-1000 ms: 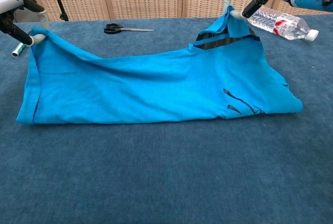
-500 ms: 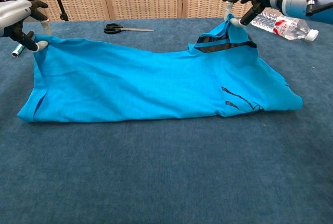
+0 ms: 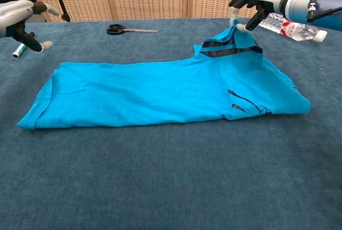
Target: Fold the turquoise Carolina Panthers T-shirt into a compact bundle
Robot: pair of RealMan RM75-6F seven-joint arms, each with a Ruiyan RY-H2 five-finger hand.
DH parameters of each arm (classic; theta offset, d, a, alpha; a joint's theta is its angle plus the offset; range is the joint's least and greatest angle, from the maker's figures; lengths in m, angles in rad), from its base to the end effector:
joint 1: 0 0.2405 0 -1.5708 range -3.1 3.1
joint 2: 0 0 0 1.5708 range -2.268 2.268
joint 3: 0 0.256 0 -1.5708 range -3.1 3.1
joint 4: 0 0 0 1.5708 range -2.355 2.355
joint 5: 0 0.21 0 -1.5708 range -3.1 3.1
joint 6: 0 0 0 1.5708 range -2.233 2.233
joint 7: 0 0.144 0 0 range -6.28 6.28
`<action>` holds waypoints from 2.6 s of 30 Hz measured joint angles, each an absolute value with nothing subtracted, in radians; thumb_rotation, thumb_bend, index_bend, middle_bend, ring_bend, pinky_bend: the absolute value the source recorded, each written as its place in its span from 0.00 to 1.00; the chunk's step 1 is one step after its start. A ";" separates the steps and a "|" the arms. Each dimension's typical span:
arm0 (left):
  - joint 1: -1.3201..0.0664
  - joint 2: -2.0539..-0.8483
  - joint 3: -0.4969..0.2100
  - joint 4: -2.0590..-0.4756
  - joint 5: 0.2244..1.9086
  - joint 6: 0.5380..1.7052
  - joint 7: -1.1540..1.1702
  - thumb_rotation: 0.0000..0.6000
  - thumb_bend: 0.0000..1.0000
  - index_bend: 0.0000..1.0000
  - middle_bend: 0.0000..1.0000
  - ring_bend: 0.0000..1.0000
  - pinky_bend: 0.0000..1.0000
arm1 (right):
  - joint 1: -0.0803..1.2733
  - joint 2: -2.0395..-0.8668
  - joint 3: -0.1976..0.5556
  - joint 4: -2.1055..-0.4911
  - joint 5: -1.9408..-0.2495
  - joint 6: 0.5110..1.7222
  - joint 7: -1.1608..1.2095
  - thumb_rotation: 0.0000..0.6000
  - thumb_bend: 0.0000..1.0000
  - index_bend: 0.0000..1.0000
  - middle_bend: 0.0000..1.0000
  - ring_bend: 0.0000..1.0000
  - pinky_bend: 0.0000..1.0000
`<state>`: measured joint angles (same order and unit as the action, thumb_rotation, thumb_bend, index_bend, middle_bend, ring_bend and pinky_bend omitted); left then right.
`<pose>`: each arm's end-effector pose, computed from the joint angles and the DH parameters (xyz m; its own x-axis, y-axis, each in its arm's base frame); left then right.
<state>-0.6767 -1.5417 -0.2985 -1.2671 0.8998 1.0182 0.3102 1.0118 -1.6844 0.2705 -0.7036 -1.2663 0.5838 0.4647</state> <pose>-0.2241 0.3918 0.0422 0.3582 0.1251 0.9252 0.9319 0.0124 -0.3625 -0.1594 -0.4909 0.0142 0.2064 -0.3081 0.9287 -0.9673 -0.2071 0.1462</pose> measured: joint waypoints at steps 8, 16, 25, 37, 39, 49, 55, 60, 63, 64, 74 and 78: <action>-0.643 -1.468 -0.303 -1.357 0.914 1.052 0.286 1.00 0.38 0.00 0.00 0.00 0.00 | 1.045 -1.739 0.275 -0.610 -1.261 0.551 0.460 1.00 0.62 0.66 0.08 0.00 0.00; -0.616 -1.417 -0.289 -1.405 0.932 1.072 0.274 1.00 0.38 0.00 0.00 0.00 0.00 | 1.113 -1.836 0.296 -0.413 -1.239 0.485 0.439 1.00 0.55 0.52 0.05 0.00 0.00; -0.613 -1.410 -0.284 -1.388 0.925 1.061 0.263 1.00 0.38 0.00 0.00 0.00 0.00 | 1.185 -1.926 0.318 -0.226 -1.202 0.368 0.357 1.00 0.00 0.00 0.00 0.00 0.00; -0.605 -1.410 -0.269 -1.369 0.955 1.051 0.224 1.00 0.38 0.00 0.00 0.00 0.00 | 1.192 -1.924 0.361 -0.205 -1.156 0.407 0.265 1.00 0.00 0.00 0.00 0.00 0.00; -0.602 -1.407 -0.261 -1.367 0.975 1.048 0.210 1.00 0.38 0.00 0.00 0.00 0.00 | 1.172 -1.898 0.357 -0.247 -1.162 0.443 0.266 1.00 0.00 0.00 0.00 0.00 0.00; -0.558 -1.370 -0.187 -1.374 1.158 1.053 0.055 1.00 0.38 0.00 0.00 0.00 0.00 | 1.002 -1.692 0.325 -0.644 -1.187 0.634 0.213 1.00 0.00 0.00 0.00 0.00 0.00; -0.507 -1.344 -0.126 -1.377 1.264 1.088 -0.042 1.00 0.38 0.00 0.00 0.00 0.00 | 0.848 -1.525 0.301 -0.991 -1.172 0.803 0.098 1.00 0.00 0.00 0.00 0.00 0.00; -0.467 -1.335 -0.080 -1.366 1.323 1.121 -0.091 1.00 0.38 0.00 0.00 0.00 0.00 | 0.676 -1.382 0.251 -1.244 -1.181 0.999 0.016 1.00 0.00 0.00 0.00 0.00 0.00; -0.453 -1.334 -0.063 -1.360 1.351 1.134 -0.113 1.00 0.38 0.00 0.00 0.00 0.00 | 0.590 -1.315 0.211 -1.325 -1.204 1.089 0.000 1.00 0.00 0.00 0.00 0.00 0.00; -0.447 -1.334 -0.055 -1.357 1.363 1.141 -0.121 1.00 0.38 0.00 0.00 0.00 0.00 | 0.567 -1.300 0.199 -1.345 -1.213 1.110 0.000 1.00 0.00 0.00 0.00 0.00 0.00; -0.395 -1.348 0.015 -1.342 1.446 1.186 -0.162 1.00 0.38 0.00 0.00 0.00 0.00 | 0.361 -1.199 0.099 -1.484 -1.310 1.319 0.075 1.00 0.00 0.00 0.00 0.00 0.00; -0.382 -1.382 0.044 -1.303 1.489 1.187 -0.191 1.00 0.39 0.00 0.00 0.00 0.00 | 0.278 -1.169 0.061 -1.532 -1.356 1.407 0.107 1.00 0.00 0.00 0.00 0.00 0.00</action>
